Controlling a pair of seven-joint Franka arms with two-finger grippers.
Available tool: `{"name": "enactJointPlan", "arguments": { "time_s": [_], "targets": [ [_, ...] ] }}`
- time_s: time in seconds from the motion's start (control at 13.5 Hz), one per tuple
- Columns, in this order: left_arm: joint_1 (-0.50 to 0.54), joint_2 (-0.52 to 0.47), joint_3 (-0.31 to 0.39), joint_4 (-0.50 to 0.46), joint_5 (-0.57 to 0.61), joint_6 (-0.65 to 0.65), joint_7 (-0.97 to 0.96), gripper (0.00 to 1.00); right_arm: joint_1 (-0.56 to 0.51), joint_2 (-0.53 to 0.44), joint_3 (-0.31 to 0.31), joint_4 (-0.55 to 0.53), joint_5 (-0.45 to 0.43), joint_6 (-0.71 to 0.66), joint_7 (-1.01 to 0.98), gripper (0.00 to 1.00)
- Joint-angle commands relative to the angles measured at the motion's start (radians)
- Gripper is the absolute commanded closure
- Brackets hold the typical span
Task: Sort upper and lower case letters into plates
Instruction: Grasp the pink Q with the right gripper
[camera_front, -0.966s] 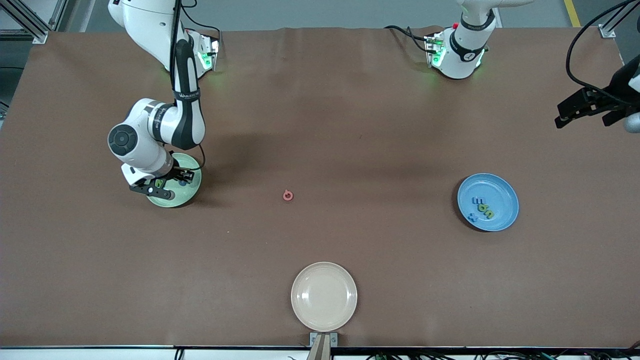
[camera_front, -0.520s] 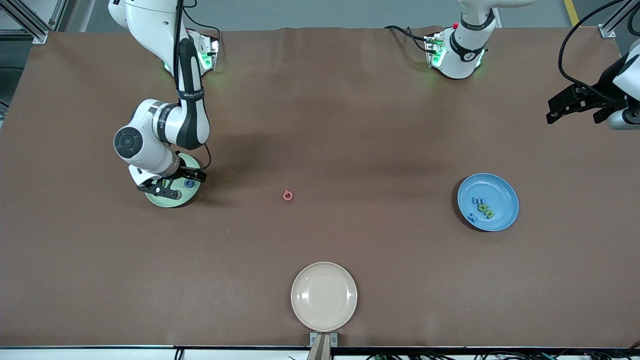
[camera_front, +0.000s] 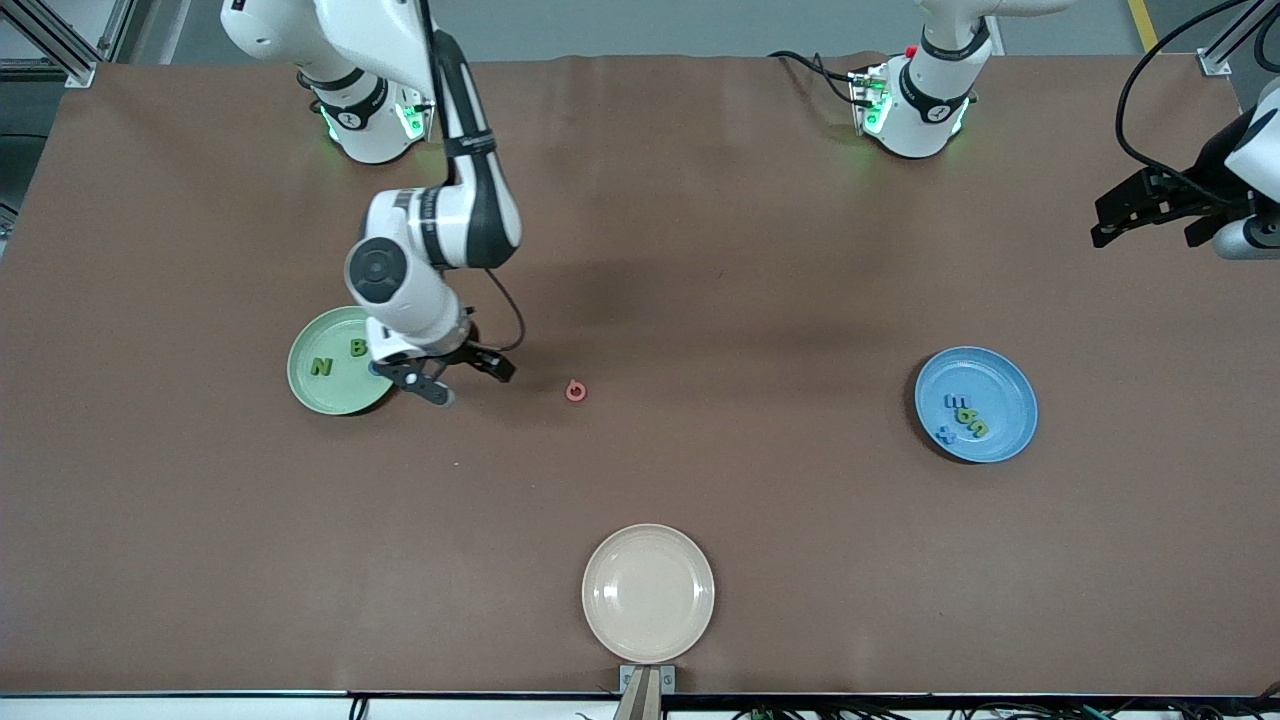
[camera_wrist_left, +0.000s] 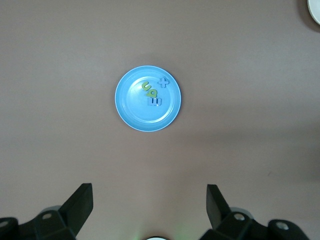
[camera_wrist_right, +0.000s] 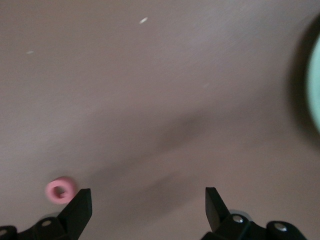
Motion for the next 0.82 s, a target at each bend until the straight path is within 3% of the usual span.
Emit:
{"name": "enactJointPlan", "arguments": {
  "time_s": [0.0,0.22,0.45,0.74],
  "targets": [
    [-0.009,-0.025,-0.001,-0.023,-0.006,0.001,-0.008,0.0,-0.1,0.097,0.133,0.151,0.007,-0.006,0.145,0.0],
    [-0.003,-0.031,-0.012,-0.035,-0.001,0.003,-0.008,0.0,-0.126,0.179,0.2,0.253,0.007,0.0,0.222,0.0],
    [-0.001,-0.034,-0.012,-0.036,-0.001,0.004,-0.008,0.0,-0.124,0.247,0.216,0.304,-0.001,0.003,0.257,0.0],
    [-0.001,-0.031,-0.012,-0.036,-0.003,0.017,-0.008,0.0,-0.117,0.301,0.22,0.356,-0.009,0.003,0.28,0.17]
  ]
}}
